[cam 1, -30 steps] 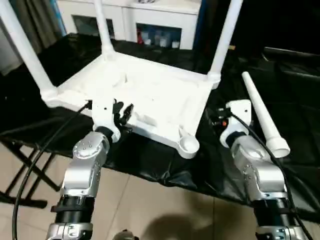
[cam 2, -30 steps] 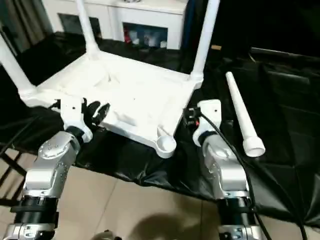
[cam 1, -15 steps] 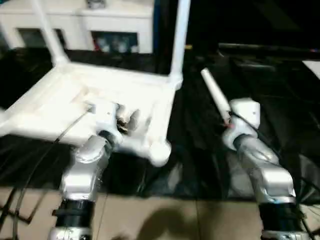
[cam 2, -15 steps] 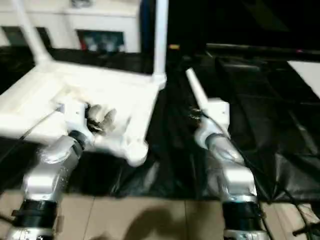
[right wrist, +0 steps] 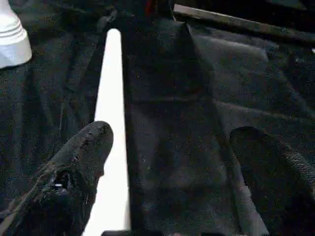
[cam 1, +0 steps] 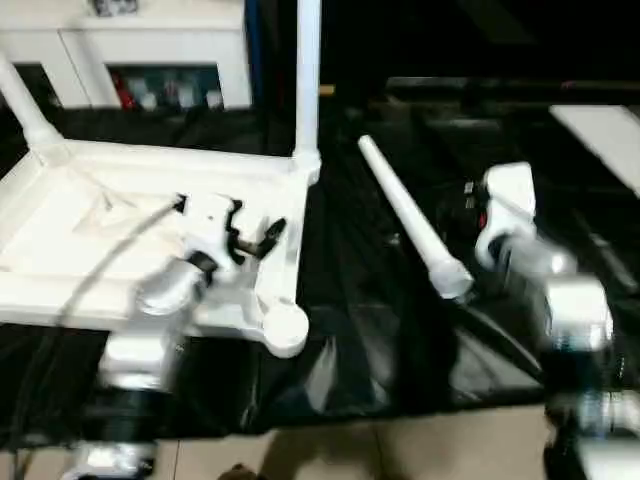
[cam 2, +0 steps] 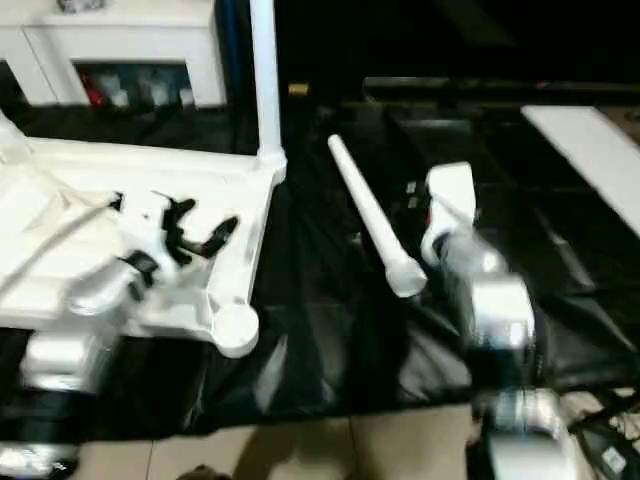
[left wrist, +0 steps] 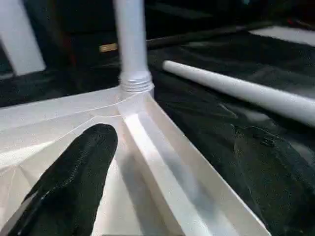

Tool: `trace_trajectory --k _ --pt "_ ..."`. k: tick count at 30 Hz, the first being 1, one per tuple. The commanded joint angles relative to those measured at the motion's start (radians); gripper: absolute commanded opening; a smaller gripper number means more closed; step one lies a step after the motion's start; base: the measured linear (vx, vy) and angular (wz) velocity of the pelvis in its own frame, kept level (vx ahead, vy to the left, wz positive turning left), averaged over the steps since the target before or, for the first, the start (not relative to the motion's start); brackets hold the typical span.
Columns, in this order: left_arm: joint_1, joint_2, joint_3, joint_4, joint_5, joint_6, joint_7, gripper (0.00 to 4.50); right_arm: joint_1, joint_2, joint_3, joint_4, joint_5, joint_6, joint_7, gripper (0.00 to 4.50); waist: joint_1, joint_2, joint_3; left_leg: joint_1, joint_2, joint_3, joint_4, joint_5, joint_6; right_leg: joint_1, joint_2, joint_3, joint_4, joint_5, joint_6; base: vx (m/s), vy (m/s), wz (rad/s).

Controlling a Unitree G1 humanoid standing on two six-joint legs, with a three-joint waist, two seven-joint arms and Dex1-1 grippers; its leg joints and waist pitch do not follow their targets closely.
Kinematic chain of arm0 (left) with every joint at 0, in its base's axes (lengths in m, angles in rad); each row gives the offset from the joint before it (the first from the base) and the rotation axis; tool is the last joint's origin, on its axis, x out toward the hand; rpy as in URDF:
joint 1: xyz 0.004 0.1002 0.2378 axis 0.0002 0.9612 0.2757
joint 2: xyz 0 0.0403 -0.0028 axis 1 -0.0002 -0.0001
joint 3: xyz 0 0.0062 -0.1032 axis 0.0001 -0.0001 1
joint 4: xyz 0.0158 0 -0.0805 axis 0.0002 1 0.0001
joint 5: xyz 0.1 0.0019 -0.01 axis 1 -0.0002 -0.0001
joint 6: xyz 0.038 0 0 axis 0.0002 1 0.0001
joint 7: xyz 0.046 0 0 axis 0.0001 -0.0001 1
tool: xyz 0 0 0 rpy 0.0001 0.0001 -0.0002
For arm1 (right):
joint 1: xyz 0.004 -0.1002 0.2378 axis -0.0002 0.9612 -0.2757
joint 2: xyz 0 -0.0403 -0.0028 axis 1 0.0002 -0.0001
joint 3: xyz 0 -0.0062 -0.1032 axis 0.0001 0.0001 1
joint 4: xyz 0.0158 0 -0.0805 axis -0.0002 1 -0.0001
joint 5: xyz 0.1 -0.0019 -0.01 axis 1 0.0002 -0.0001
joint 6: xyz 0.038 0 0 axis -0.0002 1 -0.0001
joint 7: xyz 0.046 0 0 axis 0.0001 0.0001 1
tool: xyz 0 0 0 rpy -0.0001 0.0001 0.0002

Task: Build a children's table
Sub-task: Rotate table base, then pick table leg

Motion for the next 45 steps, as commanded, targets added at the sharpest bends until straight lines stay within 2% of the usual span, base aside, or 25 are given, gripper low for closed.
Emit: trace_trajectory --k 1,2,4,5,6,8,9,13,14,16,18,19,23,26,27,28,33,36,41,42,45 --pt "-0.025 0.010 -0.045 0.017 0.018 -0.001 -0.060 4.46 -0.047 -0.029 0.020 0.108 -0.028 -0.020 0.031 4.46 0.000 0.000 -0.042 0.035 0.027 0.015 -0.075 -0.365 -0.055 0.032 -0.049 0.022 -0.104 -0.373 -0.167 -0.088 -0.009 0.02" --pt "-0.040 0.027 -0.070 0.021 0.002 -0.001 -0.120 4.46 -0.106 -0.051 0.025 0.230 -0.031 -0.053 0.069 4.46 0.004 -0.001 -0.045 0.042 0.029 0.019 -0.073 -0.383 -0.056 0.023 -0.053 0.023 -0.109 -0.405 -0.157 -0.085 0.001 0.04" --pt "-0.056 0.047 -0.096 0.015 -0.021 -0.001 -0.189 4.46 -0.165 -0.061 0.023 0.348 -0.028 -0.075 0.115 4.46 0.006 0.001 -0.050 0.032 0.031 0.021 -0.076 -0.371 -0.056 0.027 -0.056 0.022 -0.105 -0.391 -0.160 -0.075 0.011 0.02" --pt "-0.056 0.048 -0.097 0.014 -0.023 0.001 -0.193 4.46 -0.168 -0.061 0.023 0.354 -0.028 -0.076 0.117 4.46 0.007 0.001 -0.050 0.030 0.033 0.022 -0.077 -0.356 -0.055 0.027 -0.054 0.023 -0.103 -0.363 -0.162 -0.059 0.014 -0.01" --pt "-0.068 0.066 -0.127 -0.004 -0.046 0.022 -0.263 4.46 -0.214 -0.067 0.023 0.450 -0.035 -0.088 0.149 4.46 0.009 0.000 -0.052 0.025 0.033 0.024 -0.077 -0.331 -0.051 0.029 -0.053 0.024 -0.096 -0.308 -0.174 0.000 0.000 0.00" --pt "-0.079 0.083 -0.154 -0.021 -0.065 0.042 -0.327 4.46 -0.256 -0.068 0.024 0.545 -0.039 -0.105 0.184 4.46 0.010 -0.001 -0.054 0.019 0.032 0.026 -0.076 -0.317 -0.045 0.030 -0.053 0.022 -0.092 -0.299 -0.190 0.000 0.000 0.00" --pt "-0.084 0.088 -0.163 -0.027 -0.071 0.047 -0.349 4.46 -0.269 -0.067 0.024 0.577 -0.038 -0.109 0.200 4.46 0.011 0.000 -0.055 0.020 0.033 0.026 -0.075 -0.316 -0.045 0.029 -0.056 0.022 -0.091 -0.292 -0.196 0.000 0.000 0.00" --pt "-0.100 0.100 -0.189 -0.033 -0.076 0.043 -0.417 4.46 -0.318 -0.056 0.011 0.715 -0.019 -0.134 0.249 4.46 0.014 -0.001 -0.062 0.013 0.034 0.033 -0.069 -0.229 -0.018 0.036 -0.056 0.023 -0.082 -0.178 -0.231 0.000 0.000 0.00" --pt "-0.103 0.100 -0.196 -0.032 -0.077 0.042 -0.425 4.46 -0.327 -0.053 0.006 0.748 -0.016 -0.152 0.261 4.46 0.016 0.004 -0.064 0.012 0.035 0.034 -0.068 -0.204 -0.013 0.037 -0.056 0.022 -0.078 -0.133 -0.245 0.000 0.000 0.00" --pt "-0.105 0.103 -0.209 -0.030 -0.076 0.042 -0.435 4.46 -0.339 -0.046 -0.006 0.799 -0.011 -0.177 0.282 4.46 0.016 0.001 -0.067 0.009 0.036 0.037 -0.066 -0.193 0.001 0.041 -0.053 0.021 -0.072 -0.076 -0.265 0.000 0.000 0.00" --pt "-0.103 0.109 -0.218 -0.036 -0.080 0.057 -0.444 4.46 -0.345 -0.041 -0.023 0.832 -0.003 -0.184 0.289 4.46 0.017 0.004 -0.066 0.011 0.037 0.040 -0.066 -0.187 0.009 0.040 -0.051 0.020 -0.071 -0.060 -0.275 0.000 0.000 0.00" --pt "-0.100 0.112 -0.220 -0.042 -0.084 0.069 -0.448 4.46 -0.346 -0.036 -0.026 0.852 -0.002 -0.193 0.301 4.46 0.019 0.007 -0.066 0.012 0.038 0.040 -0.065 -0.189 0.010 0.039 -0.052 0.020 -0.070 -0.058 -0.279 0.000 0.000 0.00" --pt "-0.098 0.120 -0.224 -0.046 -0.083 0.079 -0.464 4.46 -0.353 -0.028 -0.022 0.885 -0.002 -0.202 0.349 4.46 0.026 0.008 -0.064 0.016 0.043 0.048 -0.066 -0.204 0.014 0.037 -0.049 0.018 -0.072 -0.074 -0.287 0.000 0.000 0.00" --pt "-0.106 0.127 -0.231 -0.038 -0.077 0.092 -0.470 4.46 -0.361 -0.025 -0.010 0.910 -0.015 -0.200 0.382 4.46 0.036 0.009 -0.060 0.021 0.047 0.052 -0.069 -0.238 -0.001 0.031 -0.050 0.019 -0.076 -0.134 -0.275 0.000 0.000 0.00" --pt "-0.109 0.129 -0.231 -0.037 -0.078 0.098 -0.470 4.46 -0.363 -0.023 -0.008 0.915 -0.017 -0.194 0.391 4.46 0.041 0.004 -0.060 0.022 0.048 0.052 -0.070 -0.244 -0.005 0.030 -0.051 0.020 -0.075 -0.153 -0.271 0.000 0.000 0.00" --pt "-0.110 0.129 -0.232 -0.036 -0.079 0.099 -0.471 4.46 -0.364 -0.023 -0.005 0.918 -0.022 -0.192 0.393 4.46 0.044 0.005 -0.059 0.021 0.048 0.052 -0.071 -0.252 -0.010 0.029 -0.052 0.021 -0.078 -0.170 -0.264 0.000 0.000 0.00" --pt "-0.119 0.139 -0.244 -0.026 -0.076 0.119 -0.485 4.50 -0.367 -0.018 0.023 0.947 -0.058 -0.165 0.405 3.89 0.048 0.012 -0.058 0.023 0.047 0.049 -0.074 -0.271 -0.026 0.025 -0.051 0.021 -0.079 -0.198 -0.249 0.000 0.000 0.00" --pt "-0.128 0.143 -0.257 -0.016 -0.069 0.137 -0.494 4.50 -0.372 -0.018 0.032 0.961 -0.072 -0.135 0.402 3.69 0.049 0.007 -0.057 0.022 0.047 0.049 -0.076 -0.275 -0.031 0.024 -0.050 0.021 -0.079 -0.200 -0.244 0.000 0.000 0.00" --pt "-0.158 0.150 -0.288 0.016 -0.041 0.194 -0.487 4.50 -0.382 -0.018 0.050 0.978 -0.098 -0.091 0.390 3.24 0.049 0.007 -0.057 0.021 0.046 0.049 -0.078 -0.274 -0.035 0.024 -0.051 0.022 -0.081 -0.215 -0.235 0.000 0.000 0.00" --pt "-0.167 0.152 -0.292 0.027 -0.033 0.210 -0.481 4.50 -0.386 -0.018 0.056 0.981 -0.105 -0.082 0.387 3.13 0.048 0.001 -0.056 0.019 0.047 0.049 -0.078 -0.274 -0.037 0.025 -0.053 0.023 -0.082 -0.221 -0.232 0.000 0.000 0.00" --pt "-0.184 0.154 -0.297 0.058 -0.015 0.211 -0.476 4.50 -0.393 -0.016 0.056 0.984 -0.110 -0.075 0.382 2.91 0.049 0.004 -0.057 0.022 0.046 0.048 -0.079 -0.274 -0.039 0.023 -0.053 0.024 -0.083 -0.229 -0.223 0.000 0.000 0.00"
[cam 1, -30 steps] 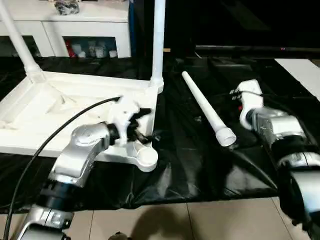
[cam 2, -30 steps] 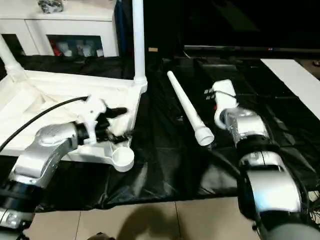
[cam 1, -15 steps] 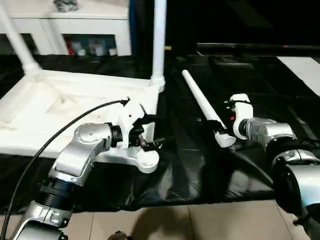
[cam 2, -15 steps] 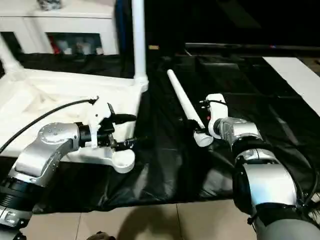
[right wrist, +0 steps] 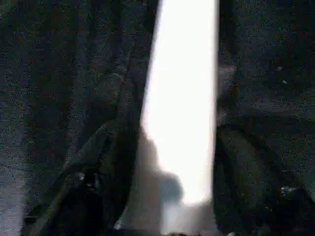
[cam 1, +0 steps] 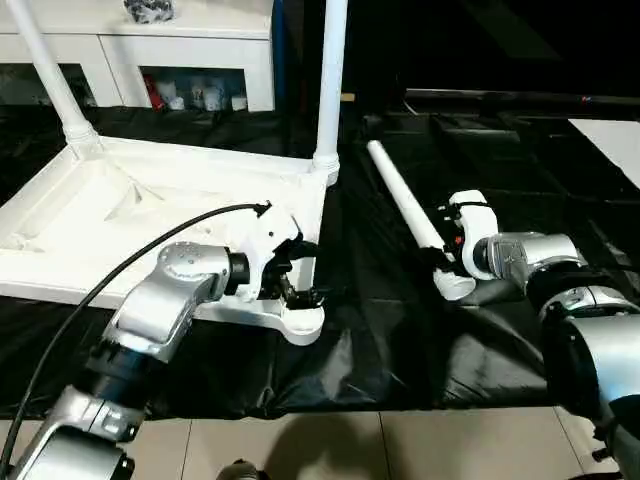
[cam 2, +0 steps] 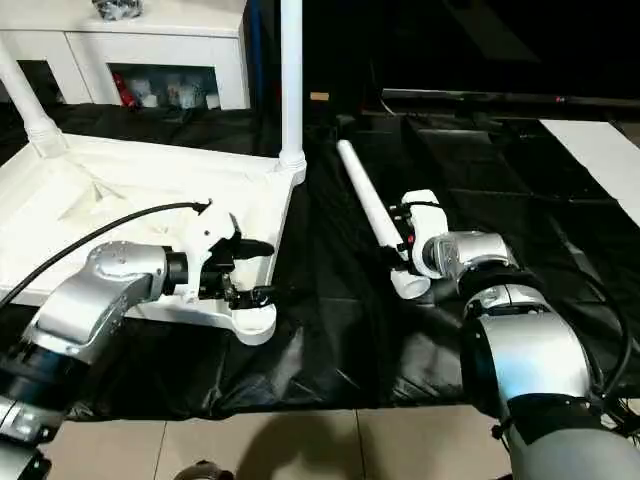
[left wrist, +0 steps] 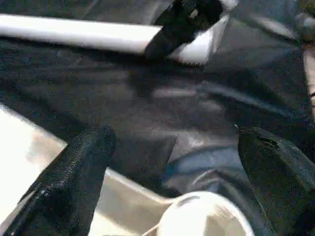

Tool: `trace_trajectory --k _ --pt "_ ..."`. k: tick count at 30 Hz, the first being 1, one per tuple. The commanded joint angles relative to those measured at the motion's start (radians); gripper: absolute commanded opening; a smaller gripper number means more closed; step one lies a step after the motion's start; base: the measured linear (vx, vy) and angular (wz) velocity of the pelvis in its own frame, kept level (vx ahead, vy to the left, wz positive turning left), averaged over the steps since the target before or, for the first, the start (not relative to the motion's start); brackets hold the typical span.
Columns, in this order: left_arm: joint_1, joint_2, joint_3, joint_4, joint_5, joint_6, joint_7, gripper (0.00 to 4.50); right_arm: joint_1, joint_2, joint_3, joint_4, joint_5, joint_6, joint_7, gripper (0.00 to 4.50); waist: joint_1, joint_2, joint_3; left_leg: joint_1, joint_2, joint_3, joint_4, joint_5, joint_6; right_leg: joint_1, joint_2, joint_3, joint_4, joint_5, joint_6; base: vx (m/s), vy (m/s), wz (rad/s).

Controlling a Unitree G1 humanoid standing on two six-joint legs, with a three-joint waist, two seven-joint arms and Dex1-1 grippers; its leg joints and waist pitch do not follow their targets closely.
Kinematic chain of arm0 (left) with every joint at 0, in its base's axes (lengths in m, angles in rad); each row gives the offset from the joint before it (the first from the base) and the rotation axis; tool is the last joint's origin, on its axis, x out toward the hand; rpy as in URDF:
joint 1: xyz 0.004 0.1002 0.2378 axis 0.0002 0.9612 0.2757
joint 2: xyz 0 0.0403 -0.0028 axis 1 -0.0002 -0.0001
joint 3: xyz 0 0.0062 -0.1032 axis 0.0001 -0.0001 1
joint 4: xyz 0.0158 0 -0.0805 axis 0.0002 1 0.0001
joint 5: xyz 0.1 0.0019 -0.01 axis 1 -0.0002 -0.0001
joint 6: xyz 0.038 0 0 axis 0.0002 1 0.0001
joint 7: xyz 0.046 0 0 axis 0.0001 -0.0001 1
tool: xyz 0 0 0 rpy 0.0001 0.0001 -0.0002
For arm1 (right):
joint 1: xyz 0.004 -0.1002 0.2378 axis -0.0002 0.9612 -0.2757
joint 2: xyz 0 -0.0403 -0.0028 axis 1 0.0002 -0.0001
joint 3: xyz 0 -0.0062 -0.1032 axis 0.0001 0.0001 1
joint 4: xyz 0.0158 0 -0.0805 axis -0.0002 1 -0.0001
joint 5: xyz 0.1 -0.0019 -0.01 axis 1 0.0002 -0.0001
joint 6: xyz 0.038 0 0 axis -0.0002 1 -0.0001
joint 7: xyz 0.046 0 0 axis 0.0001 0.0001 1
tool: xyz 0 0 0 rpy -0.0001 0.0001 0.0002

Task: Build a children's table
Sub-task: Pick table leg

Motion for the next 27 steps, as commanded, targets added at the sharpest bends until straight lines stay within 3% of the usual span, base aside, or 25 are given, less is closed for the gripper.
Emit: trace_trajectory --k 1,5,11,13,15,16,17,20,21,22,23,24,25,26,27 --pt "-0.026 0.006 -0.013 0.022 0.024 0.008 0.011 4.50 0.004 0.003 0.016 0.038 -0.018 0.023 -0.011 2.80 0.000 0.001 -0.061 0.022 0.023 0.000 -0.077 -0.276 -0.044 0.032 -0.046 0.019 -0.083 -0.230 -0.220 0.000 0.000 0.00" --pt "-0.050 0.003 -0.019 0.068 0.040 -0.006 0.024 4.50 -0.008 0.006 0.002 0.037 -0.012 0.004 -0.021 2.42 -0.002 0.003 -0.061 0.022 0.023 0.001 -0.077 -0.267 -0.043 0.033 -0.046 0.019 -0.082 -0.206 -0.227 0.000 0.000 0.00" --pt "-0.064 -0.016 -0.017 0.108 0.049 -0.026 0.049 4.50 -0.009 0.005 -0.055 0.033 0.032 -0.009 -0.050 2.02 -0.004 -0.004 -0.061 0.020 0.023 0.002 -0.077 -0.249 -0.034 0.036 -0.048 0.019 -0.083 -0.196 -0.230 0.000 0.000 0.00" --pt "-0.081 -0.042 0.012 0.145 0.049 -0.055 0.097 4.50 -0.007 0.001 -0.113 0.028 0.082 -0.024 -0.055 1.92 -0.005 -0.015 -0.063 0.020 0.024 0.003 -0.076 -0.240 -0.029 0.038 -0.049 0.019 -0.083 -0.190 -0.230 0.000 0.000 0.00" --pt "-0.097 -0.066 0.042 0.174 0.044 -0.065 0.137 4.50 -0.004 -0.003 -0.148 0.023 0.111 -0.044 -0.054 1.90 -0.005 -0.011 -0.064 0.019 0.024 0.003 -0.075 -0.228 -0.024 0.038 -0.049 0.019 -0.082 -0.172 -0.234 0.000 0.000 0.00" --pt "-0.107 -0.081 0.061 0.191 0.037 -0.063 0.163 4.50 -0.002 -0.005 -0.165 0.019 0.127 -0.060 -0.053 1.89 -0.005 -0.020 -0.064 0.016 0.022 0.006 -0.073 -0.209 -0.017 0.041 -0.048 0.020 -0.080 -0.139 -0.238 0.000 0.000 0.00" --pt "-0.110 -0.087 0.069 0.194 0.034 -0.062 0.173 4.50 0.000 -0.006 -0.174 0.017 0.135 -0.070 -0.051 1.88 -0.001 -0.017 -0.066 0.018 0.023 0.004 -0.072 -0.197 -0.014 0.042 -0.051 0.019 -0.078 -0.128 -0.240 0.000 0.000 0.00" --pt "-0.139 -0.166 0.156 0.210 -0.023 -0.040 0.279 4.50 0.025 -0.020 -0.296 -0.016 0.249 -0.197 -0.024 1.88 0.000 -0.021 -0.070 0.014 0.024 0.008 -0.066 -0.142 0.011 0.048 -0.052 0.019 -0.069 -0.010 -0.271 0.000 0.000 0.00" --pt "-0.142 -0.183 0.171 0.207 -0.036 -0.042 0.299 4.50 0.031 -0.023 -0.328 -0.027 0.279 -0.220 -0.009 1.88 0.002 -0.012 -0.072 0.016 0.024 0.008 -0.063 -0.126 0.026 0.048 -0.049 0.017 -0.066 0.038 -0.284 0.000 0.000 0.00" --pt "-0.149 -0.202 0.189 0.211 -0.047 -0.043 0.325 4.50 0.038 -0.026 -0.372 -0.044 0.325 -0.224 0.019 1.88 0.004 -0.017 -0.074 0.014 0.021 0.008 -0.060 -0.094 0.048 0.050 -0.044 0.014 -0.060 0.084 -0.299 0.000 0.000 0.00" --pt "-0.158 -0.220 0.206 0.221 -0.057 -0.047 0.352 4.50 0.044 -0.028 -0.417 -0.063 0.372 -0.223 0.050 1.88 0.006 0.008 -0.075 0.015 0.021 0.007 -0.058 -0.091 0.055 0.051 -0.044 0.015 -0.056 0.112 -0.307 0.000 0.000 0.00" --pt "-0.168 -0.234 0.215 0.229 -0.067 -0.050 0.362 4.50 0.056 -0.027 -0.457 -0.098 0.421 -0.213 0.109 1.88 0.004 0.001 -0.076 0.016 0.022 0.011 -0.055 -0.097 0.078 0.054 -0.040 0.015 -0.061 0.158 -0.315 0.000 0.000 0.00" --pt "-0.175 -0.244 0.220 0.237 -0.073 -0.053 0.366 4.50 0.065 -0.025 -0.483 -0.123 0.454 -0.205 0.152 1.88 0.011 -0.005 -0.079 0.012 0.023 0.009 -0.051 -0.058 0.105 0.060 -0.039 0.011 -0.051 0.209 -0.330 0.000 0.000 0.00" --pt "-0.190 -0.264 0.240 0.240 -0.102 -0.046 0.360 4.50 0.089 -0.016 -0.513 -0.197 0.509 -0.163 0.234 1.88 0.016 0.025 -0.080 0.011 0.022 0.006 -0.047 -0.046 0.110 0.056 -0.038 0.009 -0.046 0.221 -0.337 0.000 0.000 0.00" --pt "-0.204 -0.284 0.263 0.237 -0.136 -0.029 0.348 4.50 0.122 -0.001 -0.517 -0.285 0.547 -0.125 0.298 1.87 0.016 0.019 -0.077 0.011 0.023 0.009 -0.045 -0.053 0.127 0.057 -0.037 0.009 -0.051 0.234 -0.348 0.000 0.000 0.00"
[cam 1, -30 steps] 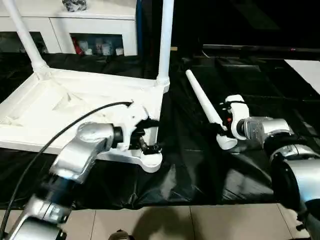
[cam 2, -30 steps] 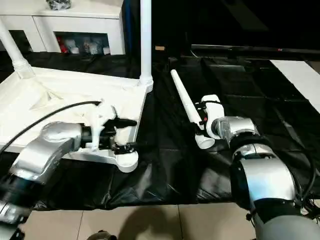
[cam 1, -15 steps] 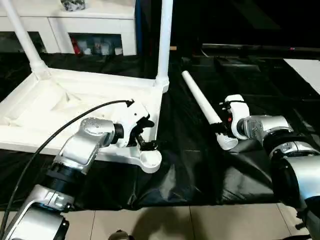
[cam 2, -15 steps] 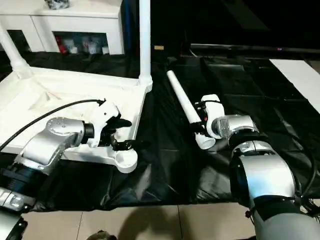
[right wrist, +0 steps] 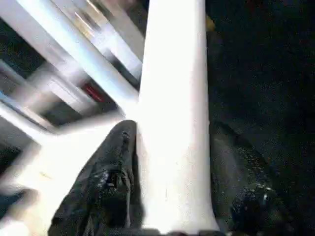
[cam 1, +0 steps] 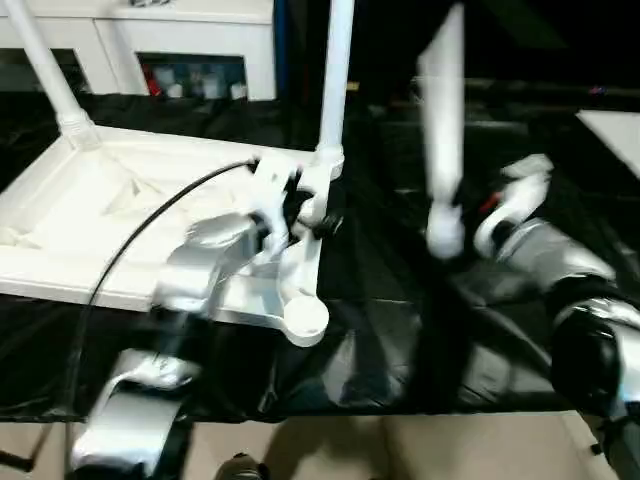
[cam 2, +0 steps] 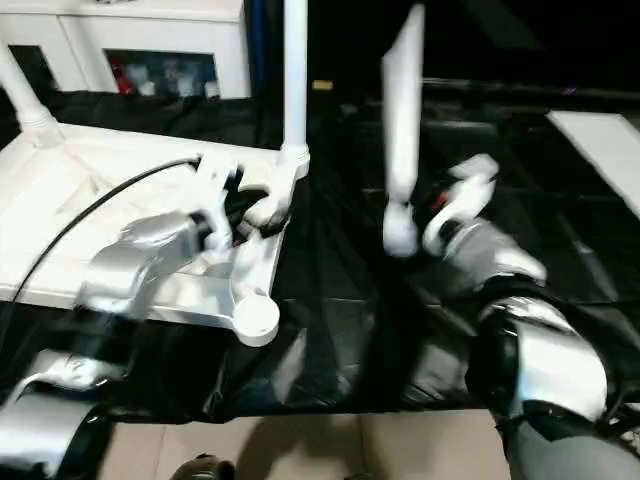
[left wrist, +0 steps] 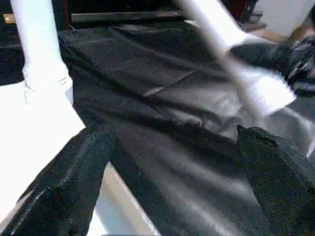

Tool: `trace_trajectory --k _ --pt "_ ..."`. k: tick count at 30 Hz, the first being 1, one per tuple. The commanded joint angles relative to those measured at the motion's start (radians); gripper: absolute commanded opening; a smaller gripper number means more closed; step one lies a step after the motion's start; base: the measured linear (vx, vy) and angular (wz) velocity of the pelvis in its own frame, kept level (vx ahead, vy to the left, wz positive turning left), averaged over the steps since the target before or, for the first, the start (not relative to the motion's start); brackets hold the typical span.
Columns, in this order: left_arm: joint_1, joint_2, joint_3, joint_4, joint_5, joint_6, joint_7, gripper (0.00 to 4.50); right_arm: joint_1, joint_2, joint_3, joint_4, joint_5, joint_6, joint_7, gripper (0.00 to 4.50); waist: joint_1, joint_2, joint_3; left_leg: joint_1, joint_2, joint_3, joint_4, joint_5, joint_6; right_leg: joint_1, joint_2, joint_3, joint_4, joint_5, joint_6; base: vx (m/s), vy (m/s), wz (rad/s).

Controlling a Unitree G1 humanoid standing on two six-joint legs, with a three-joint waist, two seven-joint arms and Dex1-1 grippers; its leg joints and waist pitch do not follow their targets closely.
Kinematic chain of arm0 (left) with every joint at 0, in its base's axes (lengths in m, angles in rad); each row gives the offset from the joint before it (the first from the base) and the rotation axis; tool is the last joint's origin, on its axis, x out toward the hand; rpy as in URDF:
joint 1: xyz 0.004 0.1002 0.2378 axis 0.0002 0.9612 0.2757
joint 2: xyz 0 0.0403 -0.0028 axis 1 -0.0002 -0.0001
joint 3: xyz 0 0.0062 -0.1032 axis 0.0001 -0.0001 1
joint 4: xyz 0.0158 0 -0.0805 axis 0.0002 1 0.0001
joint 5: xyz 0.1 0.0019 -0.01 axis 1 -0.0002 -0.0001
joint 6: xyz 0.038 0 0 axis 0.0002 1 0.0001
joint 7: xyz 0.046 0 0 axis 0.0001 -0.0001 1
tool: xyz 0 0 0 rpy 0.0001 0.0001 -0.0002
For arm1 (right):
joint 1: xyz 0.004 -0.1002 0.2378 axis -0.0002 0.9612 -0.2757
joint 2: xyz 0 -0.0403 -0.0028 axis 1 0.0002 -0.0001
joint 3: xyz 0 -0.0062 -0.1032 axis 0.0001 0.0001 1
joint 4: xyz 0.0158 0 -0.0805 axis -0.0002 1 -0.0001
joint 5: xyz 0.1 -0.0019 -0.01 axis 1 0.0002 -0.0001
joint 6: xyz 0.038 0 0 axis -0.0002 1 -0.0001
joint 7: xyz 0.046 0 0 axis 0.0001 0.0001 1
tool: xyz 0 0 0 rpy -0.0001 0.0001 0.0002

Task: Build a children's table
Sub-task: Pick table leg

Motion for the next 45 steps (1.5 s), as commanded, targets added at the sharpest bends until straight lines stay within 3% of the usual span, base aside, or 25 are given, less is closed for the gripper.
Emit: trace_trajectory --k 1,2,3,4,5,6,7,8,9,10,15,21,26,27,29,30,33,38,45 --pt "-0.041 -0.033 0.052 -0.010 -0.078 0.037 -0.019 4.50 0.067 0.022 -0.021 -0.209 0.110 0.089 0.150 1.87 0.008 0.003 -0.096 0.025 0.023 0.004 -0.045 -0.039 0.117 0.067 -0.038 0.009 -0.034 0.260 -0.353 0.000 0.000 0.00" --pt "-0.041 -0.033 0.052 -0.010 -0.078 0.037 -0.019 4.50 0.067 0.022 -0.021 -0.209 0.110 0.089 0.150 1.87 0.010 0.001 -0.094 0.024 0.020 0.005 -0.046 -0.030 0.125 0.068 -0.036 0.009 -0.036 0.267 -0.352 0.000 0.000 0.00" --pt "-0.060 -0.056 0.087 -0.018 -0.127 0.075 -0.025 4.50 0.131 0.043 -0.006 -0.352 0.171 0.159 0.198 1.87 0.012 0.014 -0.095 0.025 0.021 0.003 -0.045 -0.032 0.129 0.063 -0.040 0.009 -0.036 0.242 -0.356 0.000 0.000 0.00" --pt "-0.073 -0.068 0.109 -0.021 -0.158 0.102 -0.024 4.50 0.174 0.056 0.007 -0.446 0.211 0.203 0.218 1.87 0.019 0.013 -0.096 0.032 0.026 0.003 -0.044 -0.036 0.134 0.064 -0.044 0.011 -0.039 0.237 -0.352 0.000 0.000 0.00" --pt "-0.088 -0.081 0.134 -0.022 -0.193 0.132 -0.020 4.50 0.219 0.066 0.022 -0.540 0.256 0.252 0.233 1.87 0.015 0.010 -0.092 0.028 0.028 0.001 -0.048 -0.048 0.134 0.062 -0.043 0.009 -0.042 0.213 -0.355 0.000 0.000 0.00" --pt "-0.097 -0.089 0.151 -0.021 -0.217 0.151 -0.014 4.50 0.246 0.071 0.034 -0.595 0.285 0.282 0.239 1.86 0.022 0.005 -0.090 0.031 0.025 0.004 -0.051 -0.066 0.123 0.064 -0.044 0.009 -0.047 0.159 -0.346 0.000 0.000 0.00" --pt "-0.109 -0.097 0.173 -0.017 -0.249 0.178 -0.007 4.50 0.281 0.077 0.050 -0.664 0.321 0.318 0.245 1.86 0.023 0.009 -0.088 0.032 0.027 0.003 -0.055 -0.086 0.109 0.061 -0.045 0.009 -0.054 0.099 -0.342 0.000 0.000 0.00" --pt "-0.110 -0.098 0.175 -0.017 -0.251 0.180 -0.007 4.50 0.284 0.078 0.052 -0.670 0.324 0.321 0.246 1.86 0.023 0.009 -0.088 0.032 0.027 0.003 -0.055 -0.086 0.109 0.061 -0.045 0.009 -0.054 0.099 -0.342 0.000 0.000 0.00" --pt "-0.124 -0.113 0.207 -0.026 -0.314 0.222 -0.008 4.50 0.348 0.083 0.087 -0.786 0.382 0.389 0.265 1.86 0.021 0.010 -0.082 0.031 0.025 0.003 -0.062 -0.133 0.072 0.059 -0.045 0.009 -0.066 -0.008 -0.318 0.000 0.000 0.00" --pt "-0.125 -0.122 0.218 -0.037 -0.344 0.240 -0.014 4.50 0.376 0.085 0.100 -0.833 0.401 0.422 0.274 1.86 0.022 0.010 -0.080 0.033 0.026 0.003 -0.063 -0.154 0.058 0.058 -0.046 0.012 -0.069 -0.052 -0.304 0.000 0.000 0.00" --pt "-0.111 -0.144 0.227 -0.098 -0.395 0.310 -0.018 4.50 0.473 0.110 0.143 -0.980 0.425 0.503 0.265 1.86 0.027 0.012 -0.078 0.029 0.027 0.000 -0.071 -0.156 0.022 0.051 -0.049 0.013 -0.078 -0.141 -0.254 0.000 0.000 0.00" --pt "-0.098 -0.150 0.198 -0.145 -0.424 0.353 -0.029 4.50 0.513 0.118 0.211 -1.047 0.435 0.531 0.236 1.86 0.025 0.014 -0.078 0.027 0.023 -0.003 -0.076 -0.147 -0.001 0.050 -0.049 0.016 -0.083 -0.133 -0.214 0.000 0.000 0.00" --pt "-0.100 -0.157 0.199 -0.164 -0.452 0.382 -0.031 4.50 0.520 0.107 0.243 -1.077 0.411 0.552 0.228 1.86 0.024 0.009 -0.081 0.026 0.022 -0.003 -0.072 -0.099 0.009 0.054 -0.047 0.015 -0.074 -0.051 -0.221 0.000 0.000 0.00" --pt "-0.097 -0.156 0.190 -0.170 -0.444 0.381 -0.031 4.50 0.521 0.104 0.253 -1.082 0.406 0.559 0.228 1.86 0.022 -0.013 -0.080 0.025 0.022 0.001 -0.073 -0.093 0.020 0.056 -0.047 0.015 -0.077 -0.045 -0.219 0.000 0.000 0.00" --pt "-0.091 -0.156 0.180 -0.177 -0.435 0.376 -0.033 4.50 0.523 0.101 0.262 -1.085 0.400 0.564 0.229 1.86 0.025 0.000 -0.080 0.026 0.024 -0.001 -0.072 -0.089 0.021 0.054 -0.049 0.015 -0.075 -0.052 -0.219 0.000 0.000 0.00" --pt "-0.081 -0.159 0.179 -0.193 -0.439 0.384 -0.031 4.50 0.522 0.098 0.279 -1.084 0.388 0.560 0.222 1.86 0.023 -0.005 -0.080 0.025 0.023 0.000 -0.072 -0.086 0.022 0.055 -0.049 0.016 -0.075 -0.048 -0.220 0.000 0.000 0.00" --pt "-0.063 -0.161 0.177 -0.220 -0.454 0.399 -0.028 4.50 0.521 0.091 0.309 -1.085 0.371 0.552 0.203 1.86 0.022 -0.005 -0.079 0.025 0.022 0.001 -0.071 -0.082 0.022 0.056 -0.049 0.016 -0.075 -0.053 -0.217 0.000 0.000 0.00" --pt "-0.049 -0.152 0.164 -0.241 -0.458 0.415 -0.016 4.11 0.518 0.081 0.338 -1.087 0.355 0.544 0.200 1.86 0.025 -0.006 -0.079 0.026 0.023 0.000 -0.072 -0.097 0.014 0.055 -0.050 0.016 -0.077 -0.091 -0.206 0.000 0.000 0.00" --pt "-0.029 -0.154 0.181 -0.243 -0.457 0.413 0.014 3.33 0.515 0.067 0.379 -1.084 0.323 0.523 0.198 1.86 0.025 -0.008 -0.080 0.025 0.021 0.001 -0.070 -0.082 0.015 0.056 -0.049 0.017 -0.074 -0.064 -0.201 0.000 0.000 0.00"
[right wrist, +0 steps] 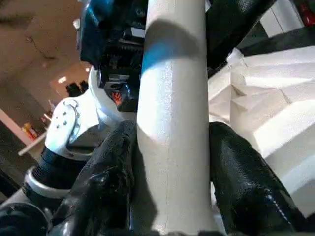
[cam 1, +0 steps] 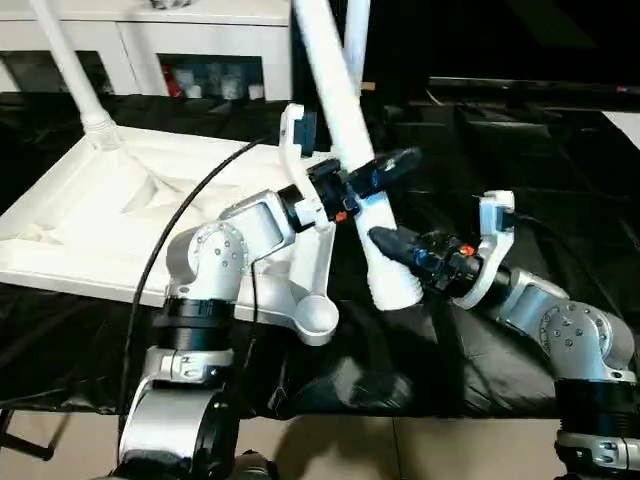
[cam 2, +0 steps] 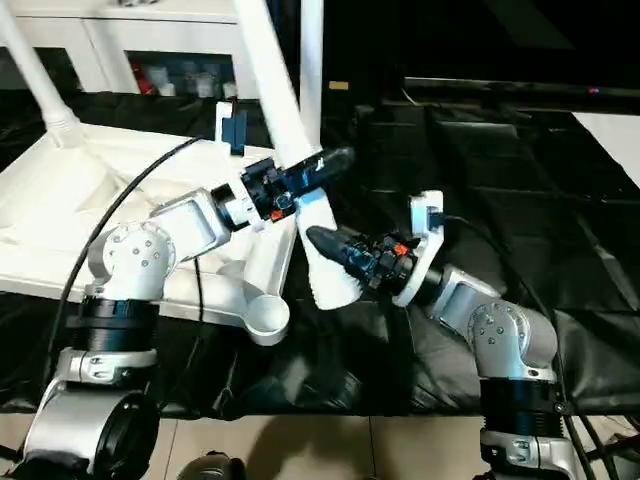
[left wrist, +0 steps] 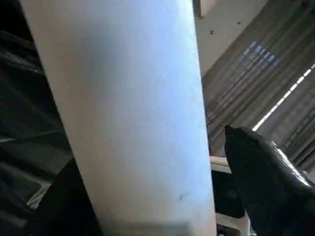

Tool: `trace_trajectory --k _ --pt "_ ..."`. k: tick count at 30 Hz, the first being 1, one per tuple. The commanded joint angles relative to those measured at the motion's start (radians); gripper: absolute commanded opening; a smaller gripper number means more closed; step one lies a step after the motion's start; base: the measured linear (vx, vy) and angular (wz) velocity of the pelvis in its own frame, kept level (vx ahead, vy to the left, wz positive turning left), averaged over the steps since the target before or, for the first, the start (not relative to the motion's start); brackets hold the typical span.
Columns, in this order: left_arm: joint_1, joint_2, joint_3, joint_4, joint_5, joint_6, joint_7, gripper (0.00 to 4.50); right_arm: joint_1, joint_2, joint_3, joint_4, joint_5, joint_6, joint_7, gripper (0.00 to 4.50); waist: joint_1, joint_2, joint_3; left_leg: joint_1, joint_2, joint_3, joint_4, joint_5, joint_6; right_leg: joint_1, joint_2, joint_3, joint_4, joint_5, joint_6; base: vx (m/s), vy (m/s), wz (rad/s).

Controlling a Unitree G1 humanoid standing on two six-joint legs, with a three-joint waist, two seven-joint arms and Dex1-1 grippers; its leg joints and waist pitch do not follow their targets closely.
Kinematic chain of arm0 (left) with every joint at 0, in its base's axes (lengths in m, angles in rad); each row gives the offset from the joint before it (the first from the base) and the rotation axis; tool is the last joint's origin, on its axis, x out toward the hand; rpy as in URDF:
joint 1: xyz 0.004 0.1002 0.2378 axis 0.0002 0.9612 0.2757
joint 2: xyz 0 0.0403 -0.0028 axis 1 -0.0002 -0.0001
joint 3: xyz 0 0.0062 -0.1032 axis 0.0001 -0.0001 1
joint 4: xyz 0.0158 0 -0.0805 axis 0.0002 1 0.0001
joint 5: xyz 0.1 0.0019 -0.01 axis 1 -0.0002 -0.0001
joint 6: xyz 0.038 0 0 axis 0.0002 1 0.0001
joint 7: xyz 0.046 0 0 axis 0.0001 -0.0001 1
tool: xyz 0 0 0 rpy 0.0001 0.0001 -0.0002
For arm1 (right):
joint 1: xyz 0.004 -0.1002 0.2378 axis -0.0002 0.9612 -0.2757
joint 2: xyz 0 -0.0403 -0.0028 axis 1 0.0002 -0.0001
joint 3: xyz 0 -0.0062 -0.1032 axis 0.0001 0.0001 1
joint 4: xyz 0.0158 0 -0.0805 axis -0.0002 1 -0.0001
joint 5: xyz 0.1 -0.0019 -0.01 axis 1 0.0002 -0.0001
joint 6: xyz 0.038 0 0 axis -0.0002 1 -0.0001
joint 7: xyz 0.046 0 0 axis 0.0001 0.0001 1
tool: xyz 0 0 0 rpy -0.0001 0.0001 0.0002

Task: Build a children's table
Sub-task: Pick table leg

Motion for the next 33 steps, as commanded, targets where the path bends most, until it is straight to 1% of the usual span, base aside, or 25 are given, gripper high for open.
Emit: trace_trajectory --k 1,2,3,4,5,7,8,9,11,12,13,14,15,16,17,18,19,25,26,27,28,30,31,32,33 --pt "0.001 -0.006 0.004 -0.018 -0.012 0.000 0.013 3.28 -0.009 -0.009 0.015 -0.021 -0.011 -0.012 -0.003 1.86 -0.003 -0.020 -0.079 0.024 0.020 -0.001 -0.064 -0.084 0.024 0.053 -0.047 0.019 -0.067 -0.067 -0.204 0.000 0.000 0.00" --pt "0.002 -0.007 0.006 -0.018 -0.012 -0.004 0.014 3.22 -0.009 -0.011 0.017 -0.020 -0.013 -0.013 -0.002 1.86 -0.002 -0.023 -0.079 0.023 0.020 -0.001 -0.063 -0.087 0.026 0.053 -0.048 0.019 -0.068 -0.071 -0.205 0.000 0.000 0.00" --pt "0.003 -0.008 0.006 -0.020 -0.013 -0.008 0.016 2.98 -0.009 -0.014 0.022 -0.018 -0.016 -0.014 -0.001 1.86 -0.002 -0.022 -0.079 0.023 0.020 -0.001 -0.063 -0.085 0.028 0.053 -0.048 0.019 -0.068 -0.072 -0.204 0.000 0.000 0.00" --pt "0.006 -0.006 0.007 -0.025 -0.017 -0.007 0.014 2.98 -0.009 -0.016 0.028 -0.014 -0.024 -0.018 0.001 1.86 -0.002 -0.023 -0.079 0.023 0.020 -0.001 -0.063 -0.084 0.028 0.053 -0.048 0.019 -0.068 -0.072 -0.204 0.000 0.000 0.00" --pt "0.008 -0.005 0.008 -0.028 -0.019 -0.007 0.015 2.88 -0.009 -0.016 0.032 -0.012 -0.028 -0.020 0.002 1.86 -0.002 -0.020 -0.079 0.023 0.020 -0.001 -0.063 -0.086 0.027 0.052 -0.047 0.019 -0.068 -0.072 -0.203 0.000 0.000 0.00" --pt "0.013 -0.003 0.011 -0.034 -0.025 -0.005 0.016 2.76 -0.012 -0.015 0.037 -0.007 -0.034 -0.024 0.002 1.86 -0.003 -0.019 -0.080 0.023 0.020 -0.001 -0.063 -0.087 0.025 0.053 -0.046 0.019 -0.067 -0.066 -0.204 0.000 0.000 0.00" --pt "0.015 0.000 0.014 -0.033 -0.023 -0.008 0.021 2.63 -0.015 -0.016 0.041 -0.002 -0.035 -0.031 0.000 1.86 -0.002 -0.019 -0.080 0.023 0.020 -0.002 -0.062 -0.087 0.025 0.053 -0.047 0.018 -0.067 -0.064 -0.205 0.000 0.000 0.00" --pt "0.015 0.000 0.015 -0.031 -0.021 -0.010 0.022 2.63 -0.016 -0.016 0.042 -0.001 -0.036 -0.032 -0.001 1.86 -0.003 -0.018 -0.080 0.023 0.020 -0.002 -0.063 -0.089 0.023 0.053 -0.046 0.018 -0.067 -0.063 -0.207 0.000 0.000 0.00" --pt "0.013 -0.004 0.026 -0.023 -0.016 -0.023 0.034 2.30 -0.020 -0.020 0.046 0.006 -0.043 -0.039 -0.008 1.86 -0.002 -0.019 -0.081 0.024 0.020 -0.002 -0.062 -0.085 0.025 0.053 -0.046 0.018 -0.065 -0.050 -0.210 0.000 0.000 0.00" --pt "0.013 -0.004 0.026 -0.023 -0.016 -0.023 0.034 2.30 -0.020 -0.020 0.046 0.006 -0.043 -0.039 -0.008 1.86 -0.002 -0.019 -0.081 0.024 0.020 -0.002 -0.062 -0.085 0.025 0.053 -0.046 0.018 -0.065 -0.050 -0.210 0.000 0.000 0.00" --pt "0.010 -0.004 0.031 -0.021 -0.020 -0.025 0.035 2.09 -0.025 -0.022 0.052 0.013 -0.052 -0.046 -0.013 1.86 -0.001 -0.029 -0.081 0.023 0.020 -0.001 -0.062 -0.082 0.029 0.055 -0.047 0.018 -0.065 -0.050 -0.213 0.000 0.000 0.00" --pt "0.010 -0.004 0.031 -0.021 -0.020 -0.025 0.035 2.09 -0.025 -0.022 0.052 0.013 -0.052 -0.046 -0.013 1.86 0.000 -0.026 -0.080 0.023 0.020 -0.001 -0.062 -0.080 0.029 0.054 -0.047 0.018 -0.064 -0.053 -0.212 0.000 0.000 0.00" --pt "0.009 -0.003 0.032 -0.022 -0.021 -0.027 0.033 2.05 -0.030 -0.024 0.057 0.022 -0.059 -0.052 -0.014 1.86 0.000 -0.025 -0.081 0.024 0.020 -0.001 -0.061 -0.078 0.030 0.053 -0.048 0.018 -0.063 -0.054 -0.211 0.000 0.000 0.00" --pt "0.009 -0.003 0.032 -0.023 -0.021 -0.028 0.034 2.02 -0.031 -0.024 0.057 0.025 -0.060 -0.054 -0.013 1.86 -0.001 -0.028 -0.081 0.024 0.020 -0.001 -0.061 -0.078 0.031 0.053 -0.047 0.018 -0.063 -0.053 -0.213 0.000 0.000 0.00" --pt "0.011 -0.003 0.032 -0.025 -0.018 -0.034 0.041 1.99 -0.036 -0.024 0.058 0.032 -0.062 -0.056 -0.011 1.86 -0.001 -0.026 -0.081 0.024 0.020 -0.001 -0.061 -0.073 0.033 0.053 -0.047 0.018 -0.062 -0.046 -0.216 0.000 0.000 0.00" --pt "0.011 -0.002 0.031 -0.025 -0.016 -0.038 0.045 1.97 -0.039 -0.025 0.058 0.036 -0.063 -0.057 -0.010 1.86 -0.001 -0.032 -0.081 0.022 0.020 -0.001 -0.060 -0.071 0.036 0.055 -0.047 0.018 -0.061 -0.043 -0.215 0.000 0.000 0.00" --pt "0.012 0.000 0.029 -0.027 -0.016 -0.041 0.042 1.97 -0.048 -0.025 0.059 0.046 -0.070 -0.060 -0.010 1.86 0.000 -0.031 -0.081 0.024 0.021 0.000 -0.061 -0.074 0.036 0.053 -0.048 0.018 -0.062 -0.049 -0.214 0.000 0.000 0.00" --pt "0.010 0.014 0.004 -0.036 0.005 -0.051 0.021 1.95 -0.059 -0.024 0.071 0.052 -0.088 -0.079 -0.021 1.86 -0.001 -0.030 -0.081 0.027 0.021 0.000 -0.060 -0.081 0.029 0.052 -0.046 0.018 -0.061 -0.032 -0.215 0.000 0.000 0.00" --pt "0.009 0.019 -0.005 -0.037 0.011 -0.055 0.014 1.95 -0.061 -0.024 0.073 0.054 -0.092 -0.081 -0.025 2.21 -0.001 -0.029 -0.081 0.026 0.020 -0.001 -0.060 -0.079 0.029 0.053 -0.046 0.018 -0.061 -0.030 -0.214 0.000 0.000 0.00" --pt "0.006 0.025 -0.013 -0.035 0.019 -0.059 0.008 1.95 -0.064 -0.024 0.078 0.058 -0.098 -0.085 -0.028 2.42 0.000 -0.026 -0.081 0.026 0.021 -0.001 -0.061 -0.081 0.027 0.053 -0.047 0.018 -0.061 -0.032 -0.213 0.000 0.000 0.00" --pt "0.003 0.029 -0.018 -0.033 0.024 -0.061 0.004 1.95 -0.066 -0.025 0.082 0.062 -0.102 -0.088 -0.029 2.56 -0.002 -0.027 -0.081 0.027 0.021 -0.001 -0.061 -0.086 0.024 0.053 -0.046 0.018 -0.062 -0.034 -0.212 0.000 0.000 0.00" --pt "-0.007 0.049 -0.042 -0.022 0.046 -0.075 -0.012 1.94 -0.086 -0.017 0.075 0.084 -0.119 -0.097 -0.056 2.65 -0.004 -0.021 -0.082 0.027 0.021 -0.003 -0.062 -0.086 0.016 0.052 -0.044 0.017 -0.061 -0.036 -0.210 0.000 0.000 0.00" --pt "-0.009 0.052 -0.046 -0.019 0.049 -0.078 -0.016 1.91 -0.092 -0.016 0.074 0.091 -0.123 -0.099 -0.062 2.77 -0.005 -0.023 -0.082 0.028 0.020 -0.002 -0.063 -0.097 0.010 0.052 -0.044 0.017 -0.062 -0.042 -0.210 0.000 0.000 0.00" --pt "-0.014 0.058 -0.052 -0.014 0.055 -0.081 -0.022 1.89 -0.100 -0.020 0.079 0.099 -0.134 -0.108 -0.065 2.89 -0.005 -0.019 -0.082 0.029 0.020 -0.002 -0.063 -0.103 0.006 0.051 -0.045 0.018 -0.063 -0.047 -0.211 0.000 0.000 0.00" --pt "-0.018 0.063 -0.057 -0.009 0.061 -0.085 -0.026 1.89 -0.107 -0.026 0.085 0.104 -0.144 -0.114 -0.064 2.89 -0.005 -0.022 -0.081 0.028 0.020 -0.001 -0.064 -0.115 0.000 0.052 -0.044 0.018 -0.064 -0.055 -0.209 0.000 0.000 0.00"
